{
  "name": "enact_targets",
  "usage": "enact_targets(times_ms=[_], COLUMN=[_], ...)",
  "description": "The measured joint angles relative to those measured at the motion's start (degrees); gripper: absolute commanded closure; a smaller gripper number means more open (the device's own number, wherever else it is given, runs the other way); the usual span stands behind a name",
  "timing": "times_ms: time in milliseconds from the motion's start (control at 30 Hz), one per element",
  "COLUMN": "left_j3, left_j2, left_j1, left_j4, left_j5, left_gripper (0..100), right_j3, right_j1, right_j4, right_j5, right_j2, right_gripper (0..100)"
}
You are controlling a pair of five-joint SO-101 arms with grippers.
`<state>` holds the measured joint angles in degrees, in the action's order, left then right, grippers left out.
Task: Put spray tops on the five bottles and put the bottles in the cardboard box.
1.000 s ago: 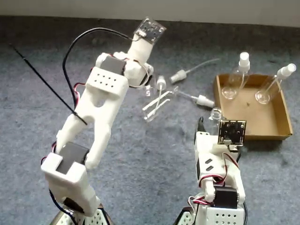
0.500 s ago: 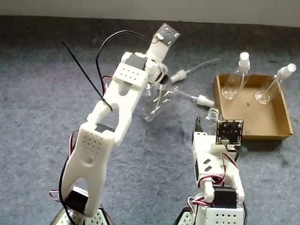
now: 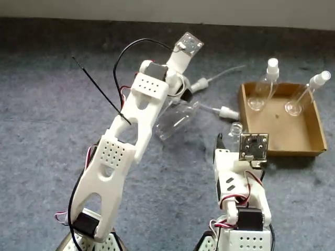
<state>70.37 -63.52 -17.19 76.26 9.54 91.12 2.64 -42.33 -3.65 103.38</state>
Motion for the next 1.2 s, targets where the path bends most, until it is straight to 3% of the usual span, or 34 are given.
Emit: enact_targets(times_ms=[500,833,1067,1200], left_j3=[1.0,1.0,1.0,1.0], left_j2=[-4.5,-5.9,-5.9,-5.9], left_j1=[0.4,0.4,0.1,-0.1], left_j4=[2.0,-1.7,-2.0,-2.0], left_j5=[0.1,0.1,-0.2,-0.2], left_gripper=[70,71,94,98], right_j3=[0.0,0.0,0.0,0.0], right_j1=[0.0,0.0,0.0,0.0], right_j4=[0.0,0.0,0.0,0.0], right_j5=[0.0,0.0,0.0,0.0], right_j2=[0.0,0.0,0.0,0.0], right_gripper=[89.6,89.6,89.6,89.6])
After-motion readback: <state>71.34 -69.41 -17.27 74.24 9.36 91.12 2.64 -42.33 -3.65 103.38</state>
